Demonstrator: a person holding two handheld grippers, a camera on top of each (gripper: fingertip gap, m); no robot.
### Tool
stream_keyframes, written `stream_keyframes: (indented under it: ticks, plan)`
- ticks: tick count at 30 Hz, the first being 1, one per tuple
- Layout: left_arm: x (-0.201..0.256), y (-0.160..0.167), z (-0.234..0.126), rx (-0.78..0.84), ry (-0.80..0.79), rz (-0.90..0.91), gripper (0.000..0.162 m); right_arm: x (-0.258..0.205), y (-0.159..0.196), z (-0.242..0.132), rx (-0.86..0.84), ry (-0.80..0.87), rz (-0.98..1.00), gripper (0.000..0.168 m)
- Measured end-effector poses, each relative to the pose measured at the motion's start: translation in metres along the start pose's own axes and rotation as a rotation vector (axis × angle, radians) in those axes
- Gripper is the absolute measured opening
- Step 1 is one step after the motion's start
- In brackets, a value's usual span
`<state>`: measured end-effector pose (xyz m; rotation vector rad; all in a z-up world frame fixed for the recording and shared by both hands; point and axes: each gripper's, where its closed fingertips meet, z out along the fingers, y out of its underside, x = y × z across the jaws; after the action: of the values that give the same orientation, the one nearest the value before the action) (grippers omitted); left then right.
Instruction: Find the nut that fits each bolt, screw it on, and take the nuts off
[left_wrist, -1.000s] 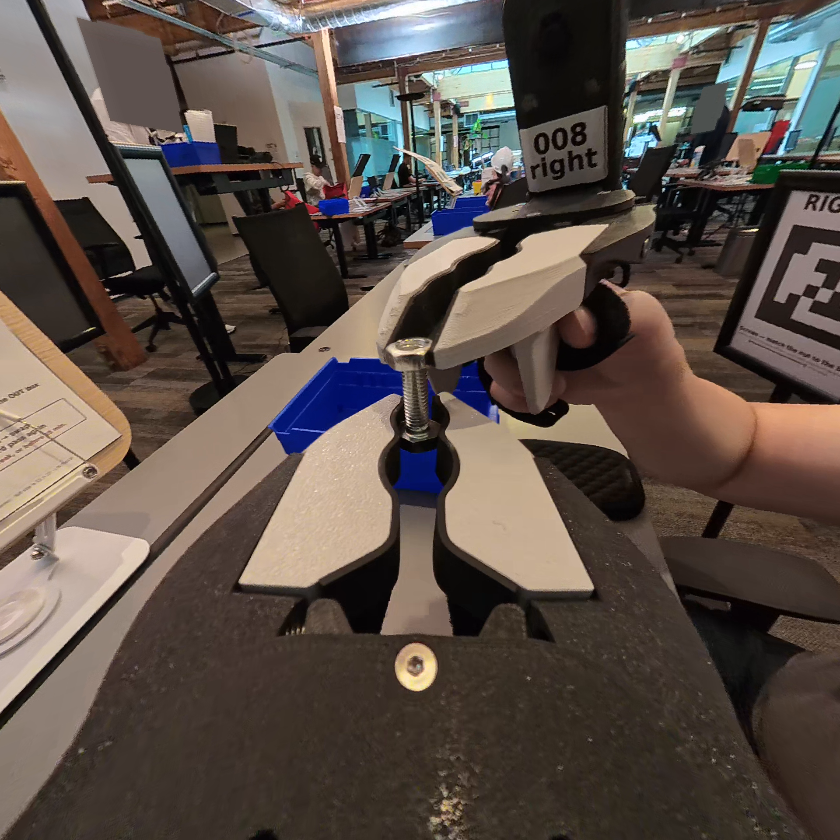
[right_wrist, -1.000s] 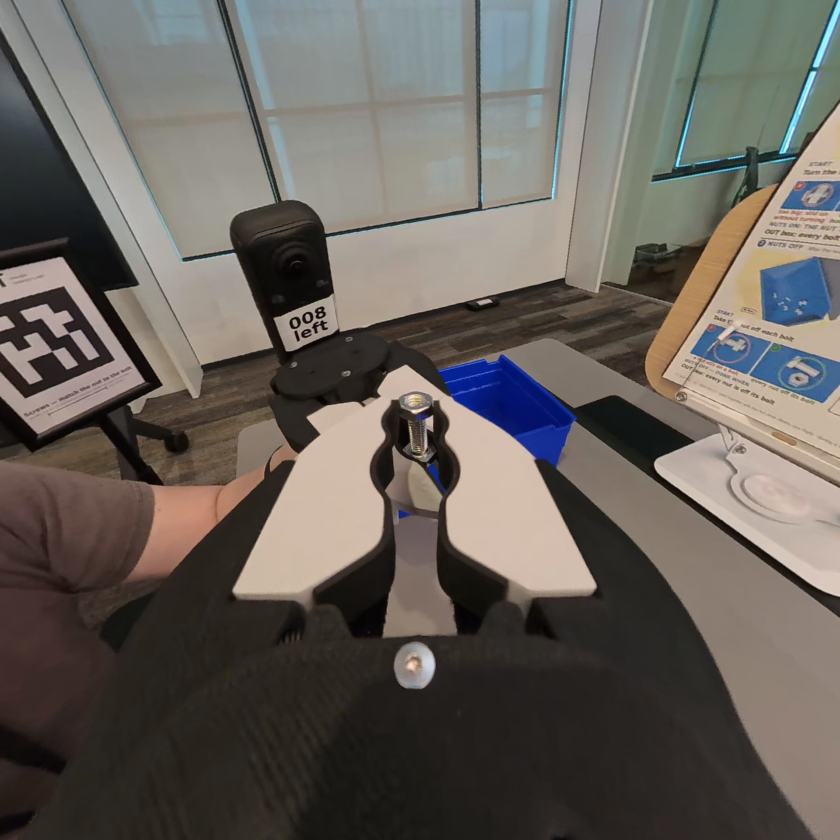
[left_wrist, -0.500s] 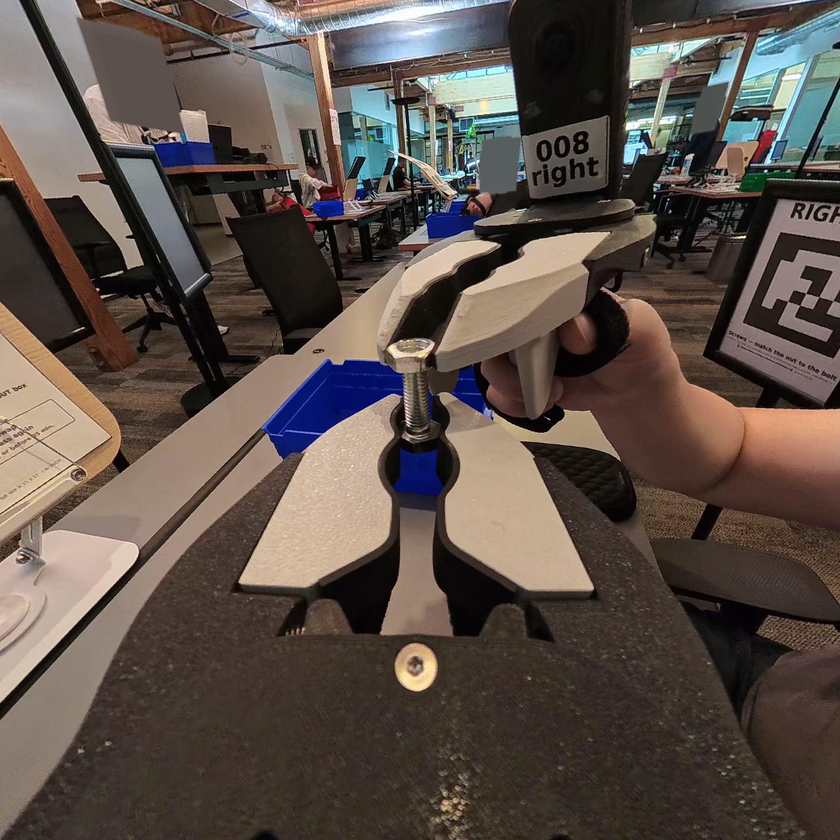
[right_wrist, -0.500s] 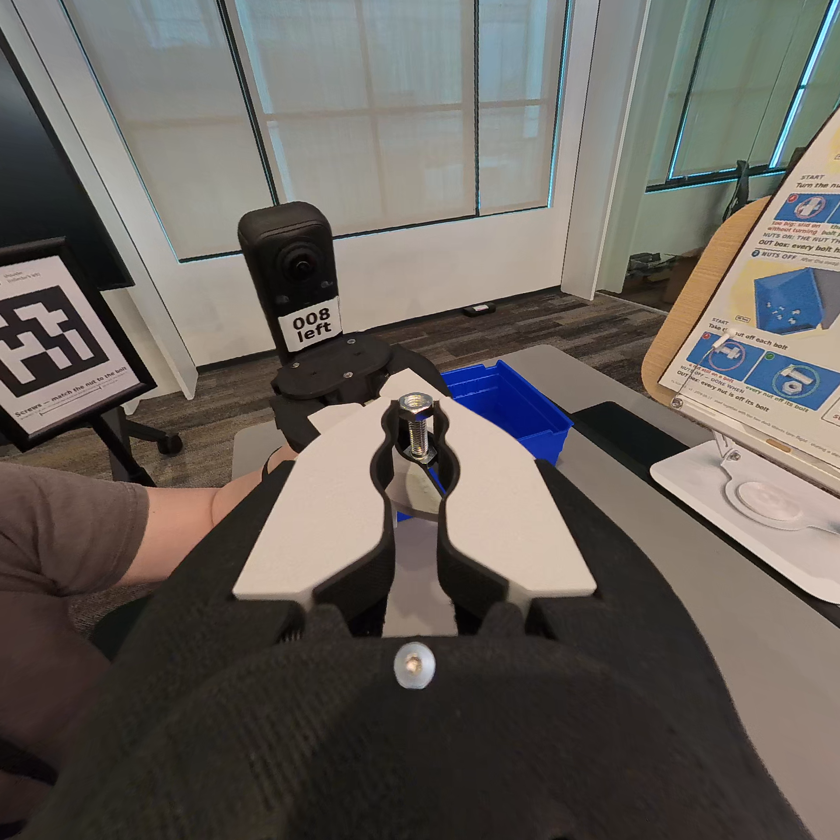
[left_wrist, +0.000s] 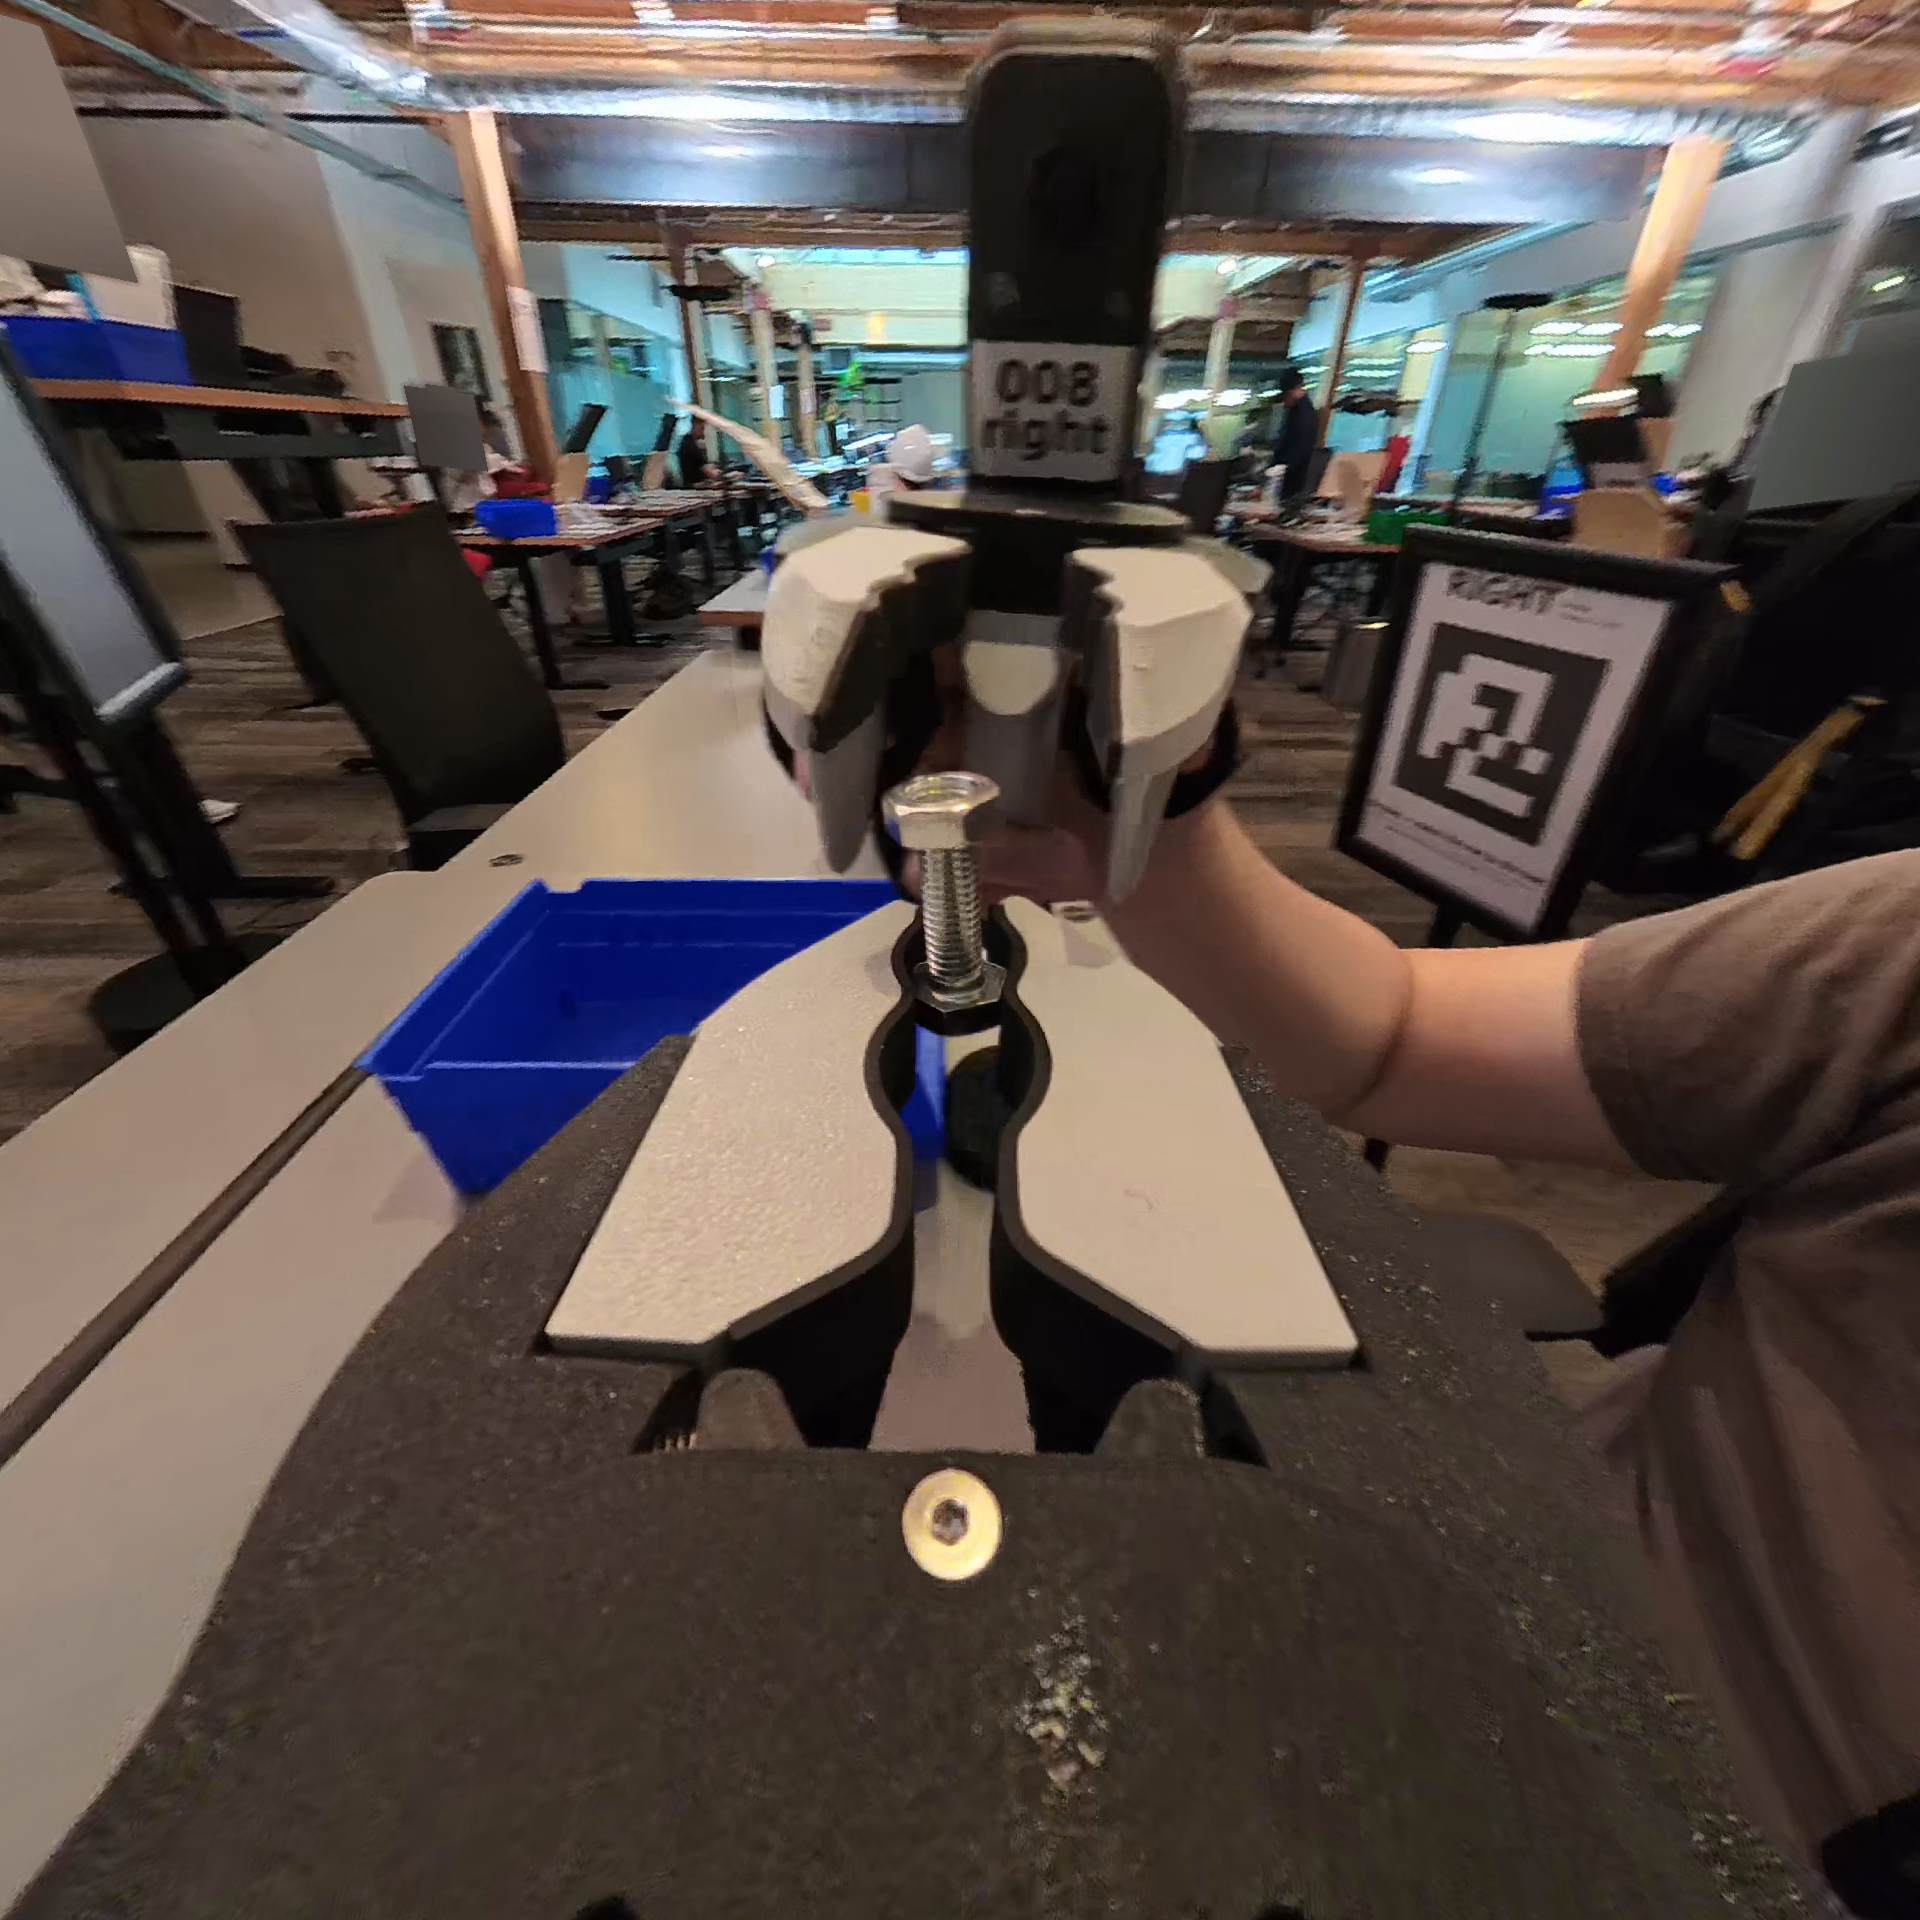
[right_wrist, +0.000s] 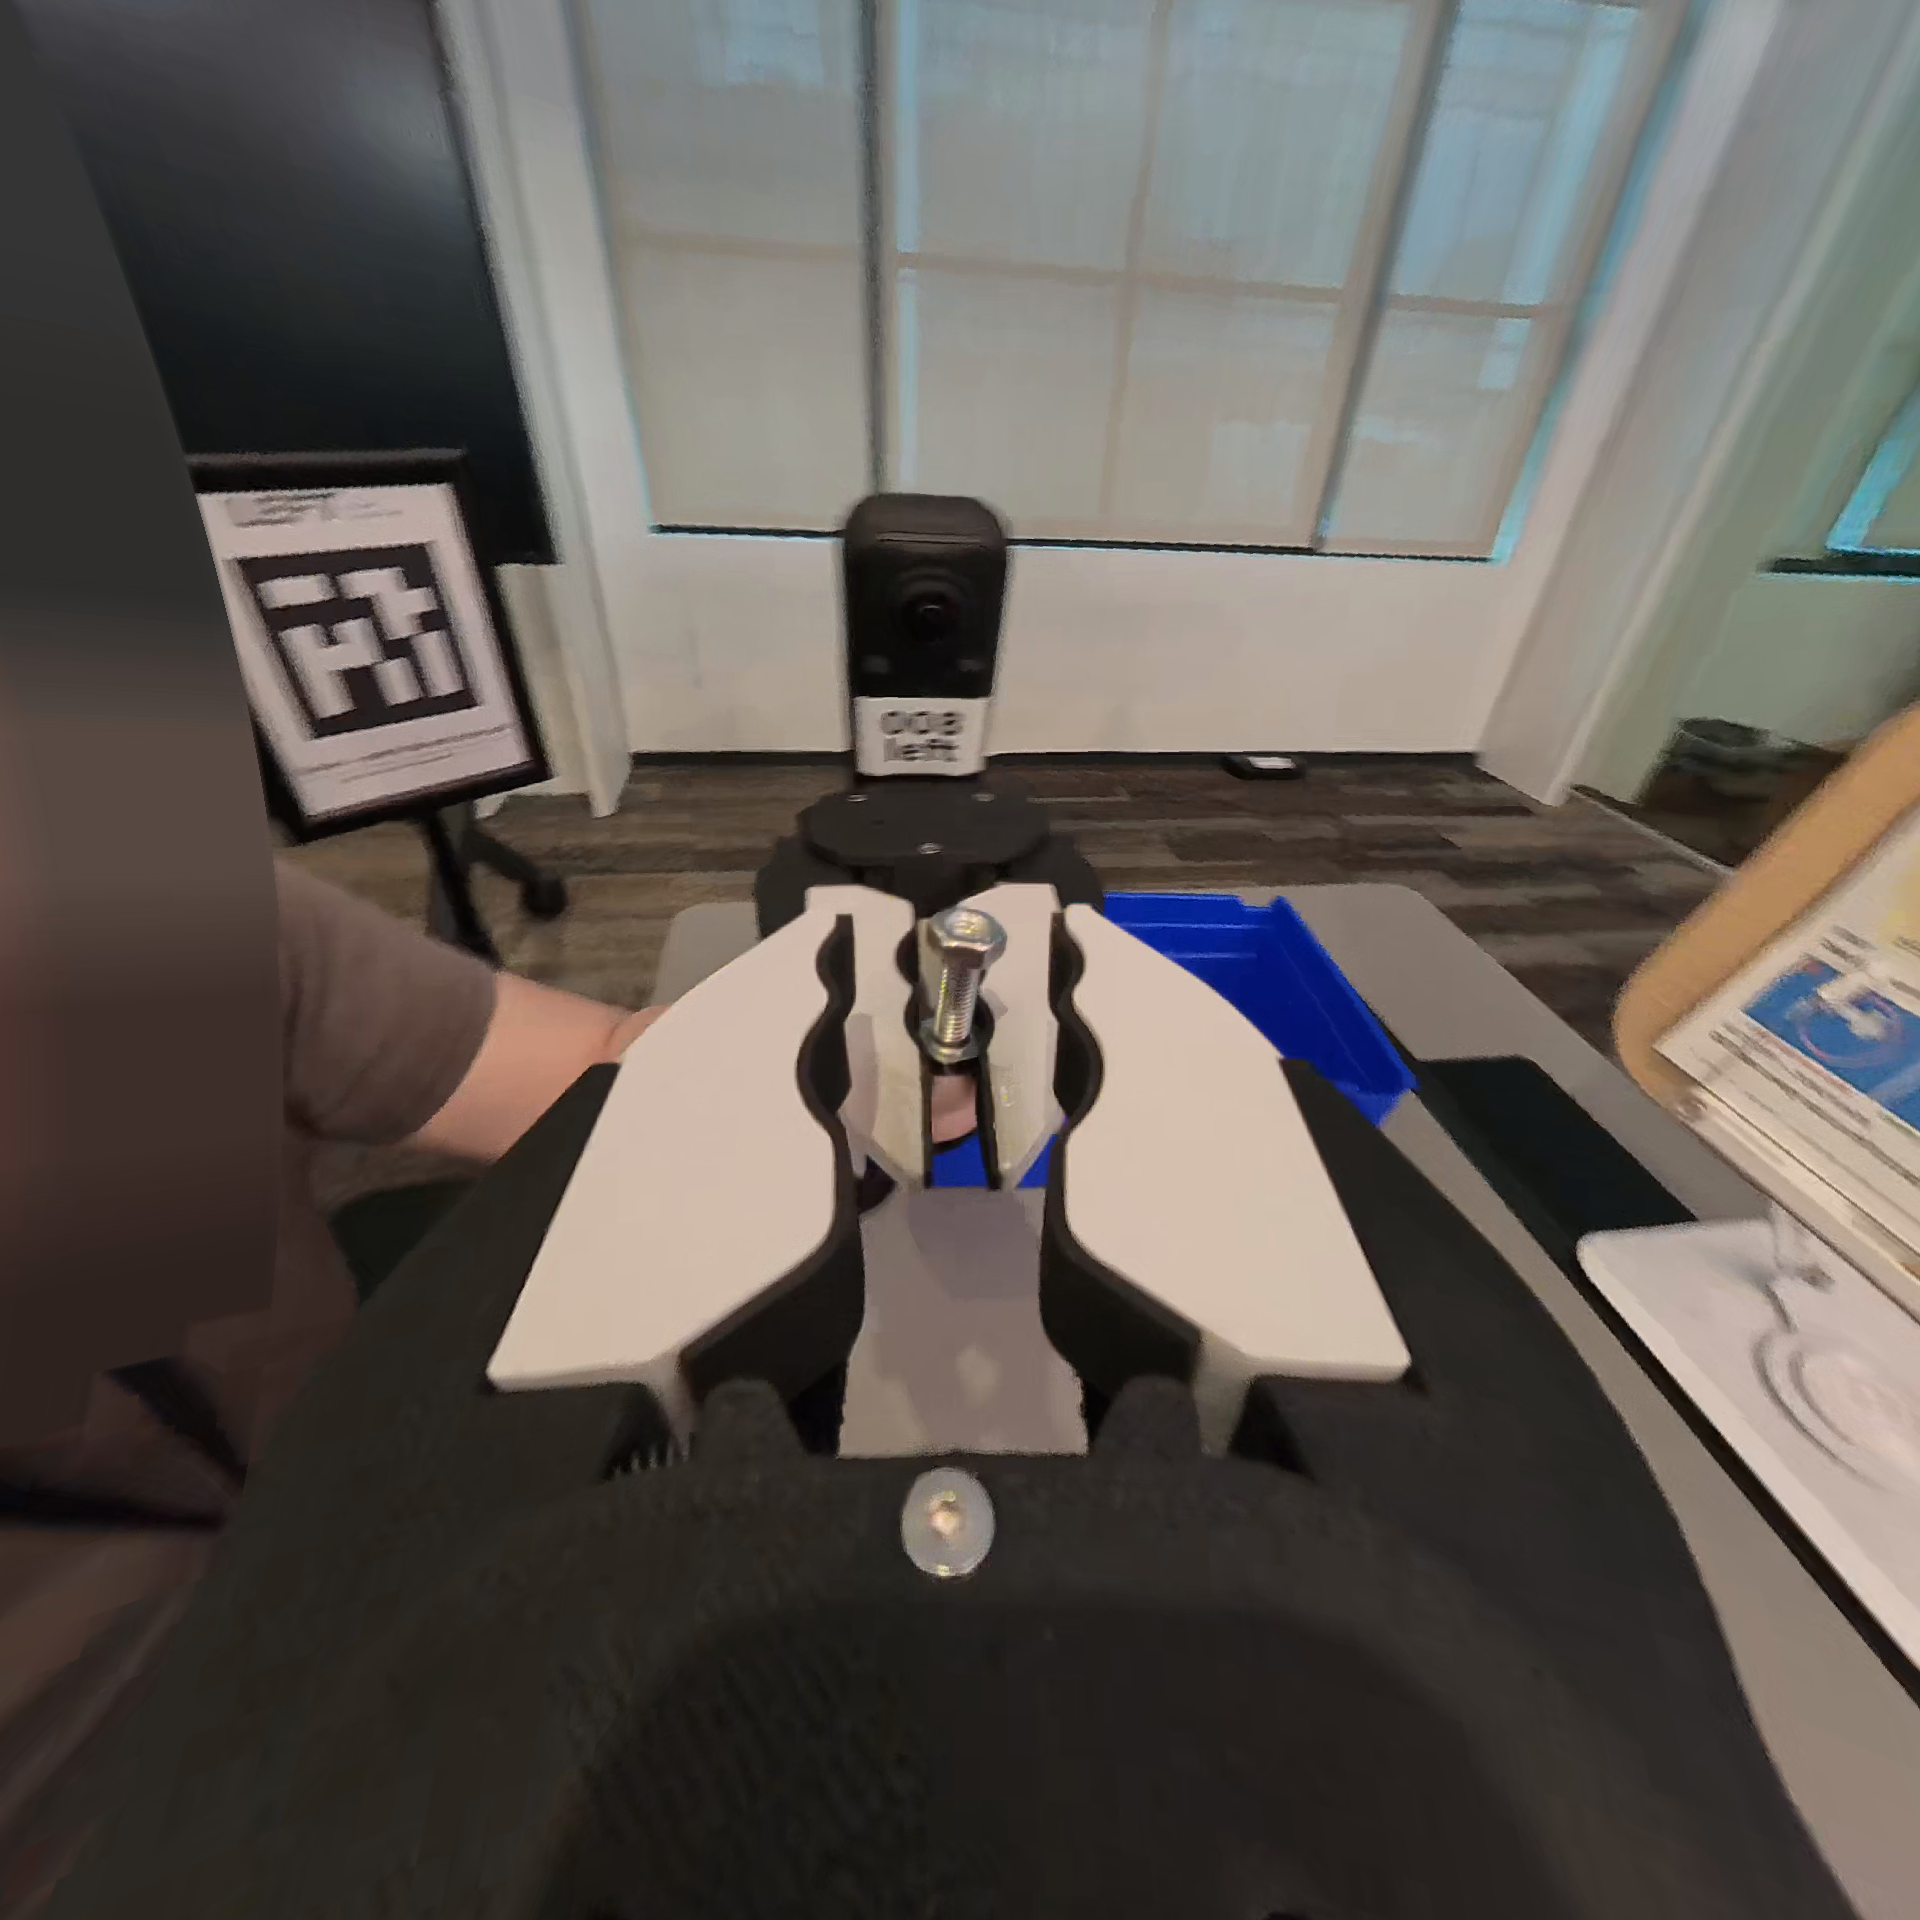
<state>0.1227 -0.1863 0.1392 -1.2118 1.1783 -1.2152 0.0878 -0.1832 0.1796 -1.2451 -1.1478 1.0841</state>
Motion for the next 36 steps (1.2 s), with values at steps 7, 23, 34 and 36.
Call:
stream_keyframes:
  ticks: [7,23,34,36]
  plan:
    - [0.033,-0.004,0.002,0.019,0.208,-0.016,0.010,-0.013,-0.005,-0.006,0.014,-0.251,0.031,0.035]
    - [0.030,-0.002,0.003,0.008,0.179,0.008,0.010,-0.029,0.004,0.003,-0.040,-0.329,0.095,0.024]
    - [0.031,-0.002,0.003,0.007,0.175,0.012,0.010,-0.026,0.004,0.003,-0.032,-0.318,0.114,0.020]
    - [0.030,-0.002,0.003,0.006,0.174,0.011,0.010,-0.025,0.004,0.003,-0.027,-0.313,0.116,0.015]
